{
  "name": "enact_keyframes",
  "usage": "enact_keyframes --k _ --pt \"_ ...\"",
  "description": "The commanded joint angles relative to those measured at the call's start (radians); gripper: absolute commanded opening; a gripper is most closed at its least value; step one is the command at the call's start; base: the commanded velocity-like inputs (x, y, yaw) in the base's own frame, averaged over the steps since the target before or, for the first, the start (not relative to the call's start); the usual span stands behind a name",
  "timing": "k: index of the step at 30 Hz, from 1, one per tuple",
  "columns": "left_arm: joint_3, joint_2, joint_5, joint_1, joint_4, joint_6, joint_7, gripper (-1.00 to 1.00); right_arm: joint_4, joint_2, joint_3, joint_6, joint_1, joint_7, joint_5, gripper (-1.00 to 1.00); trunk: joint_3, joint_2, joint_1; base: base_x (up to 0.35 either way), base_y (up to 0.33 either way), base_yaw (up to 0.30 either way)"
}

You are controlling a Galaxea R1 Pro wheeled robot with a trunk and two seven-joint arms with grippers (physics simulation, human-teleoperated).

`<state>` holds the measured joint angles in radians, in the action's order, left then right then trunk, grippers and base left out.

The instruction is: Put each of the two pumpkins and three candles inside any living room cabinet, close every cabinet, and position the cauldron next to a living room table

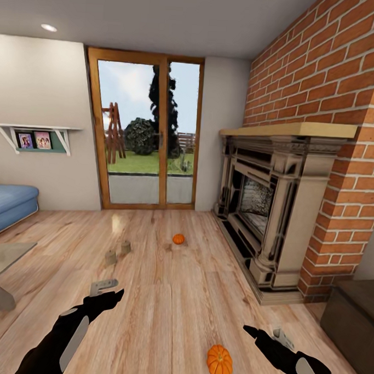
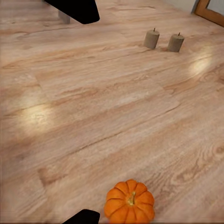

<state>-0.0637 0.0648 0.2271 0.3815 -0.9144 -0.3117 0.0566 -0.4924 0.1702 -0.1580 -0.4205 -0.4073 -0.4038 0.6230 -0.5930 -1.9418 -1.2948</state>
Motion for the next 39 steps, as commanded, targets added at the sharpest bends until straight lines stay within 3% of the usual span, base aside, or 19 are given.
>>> enact_keyframes --k 1,8,11,14,18,39 --pt "-0.002 0.0 0.007 0.0 -0.001 -0.004 0.005 1.0 0.0 0.0 -0.005 -0.01 -0.001 0.001 0.006 1.0 -0.004 -0.008 -0.004 0.0 0.0 0.0" --pt "-0.002 0.0 0.008 0.0 0.0 0.0 0.007 1.0 0.006 0.008 -0.011 -0.013 -0.001 -0.025 0.007 1.0 -0.026 -0.057 -0.031 0.0 0.0 0.0" --pt "-0.003 0.0 0.008 0.0 0.0 0.0 0.008 1.0 0.014 0.014 -0.013 -0.014 -0.001 -0.155 0.006 1.0 -0.036 -0.078 -0.042 0.0 0.0 0.0" --pt "-0.002 0.0 0.008 0.0 0.0 0.0 0.009 1.0 0.043 0.025 -0.014 -0.012 -0.001 -0.236 0.007 1.0 -0.045 -0.099 -0.054 0.0 0.0 0.0" --pt "-0.003 0.0 0.008 0.0 0.0 0.0 0.009 1.0 0.064 0.034 -0.015 -0.002 0.0 -0.281 0.007 1.0 -0.058 -0.127 -0.069 0.0 0.0 0.0" --pt "-0.001 0.0 0.008 -0.001 -0.013 0.0 0.009 1.0 0.071 0.034 -0.015 0.002 0.001 -0.302 0.007 1.0 -0.123 -0.274 -0.149 0.0 0.0 0.0"
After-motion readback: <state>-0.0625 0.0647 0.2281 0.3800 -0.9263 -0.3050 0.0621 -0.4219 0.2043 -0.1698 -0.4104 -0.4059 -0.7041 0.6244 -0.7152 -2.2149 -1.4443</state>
